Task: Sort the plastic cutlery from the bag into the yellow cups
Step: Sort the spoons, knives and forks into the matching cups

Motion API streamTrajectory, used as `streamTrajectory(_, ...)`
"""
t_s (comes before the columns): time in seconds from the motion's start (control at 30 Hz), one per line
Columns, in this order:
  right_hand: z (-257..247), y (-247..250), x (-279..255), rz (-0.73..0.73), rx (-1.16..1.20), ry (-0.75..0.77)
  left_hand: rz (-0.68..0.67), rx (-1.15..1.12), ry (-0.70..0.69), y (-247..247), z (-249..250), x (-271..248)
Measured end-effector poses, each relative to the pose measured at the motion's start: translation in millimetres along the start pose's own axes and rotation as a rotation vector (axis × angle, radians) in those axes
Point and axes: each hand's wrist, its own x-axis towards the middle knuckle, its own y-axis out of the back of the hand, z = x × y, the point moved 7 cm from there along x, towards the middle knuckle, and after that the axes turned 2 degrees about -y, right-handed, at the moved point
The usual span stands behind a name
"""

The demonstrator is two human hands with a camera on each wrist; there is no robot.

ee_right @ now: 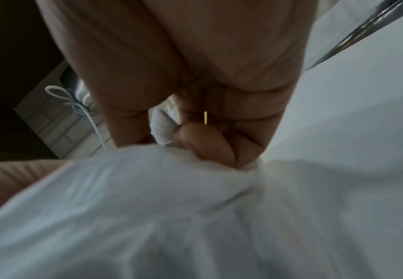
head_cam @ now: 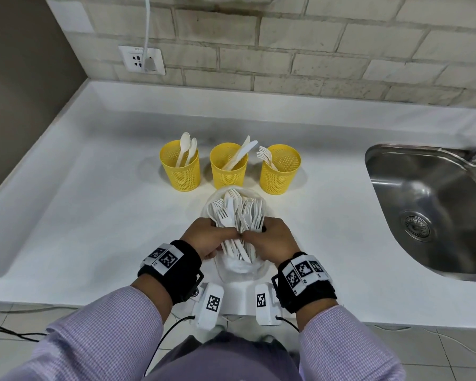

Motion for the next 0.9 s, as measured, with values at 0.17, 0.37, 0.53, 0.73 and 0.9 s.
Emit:
streamTrajectory(0.17, 3, 7, -5, -0.069, 0.122, -0.015, -0.025, -0.122, 0.147, -4, -13, 3)
streamTrajectory(0.37, -1, 6, -8, -0.105, 0.168, 0.009, -0.096, -0.106, 0.11, -13, -9, -1)
streamTrajectory(0.53, 2, 10, -8, -0.091, 0.214, -0.037, -0.094, -0.108, 0.056, -16, -12, 2)
streamTrajectory(0.73, 10, 10, -6, -0.071, 0.285, -0.06, -0.012, 0.257, -0.274, -19, 5, -2)
streamTrajectory(0.9, 9, 9, -11, -0.066, 0.327, -0.094, -0.05, 0.324, -0.424, -24, 7, -7)
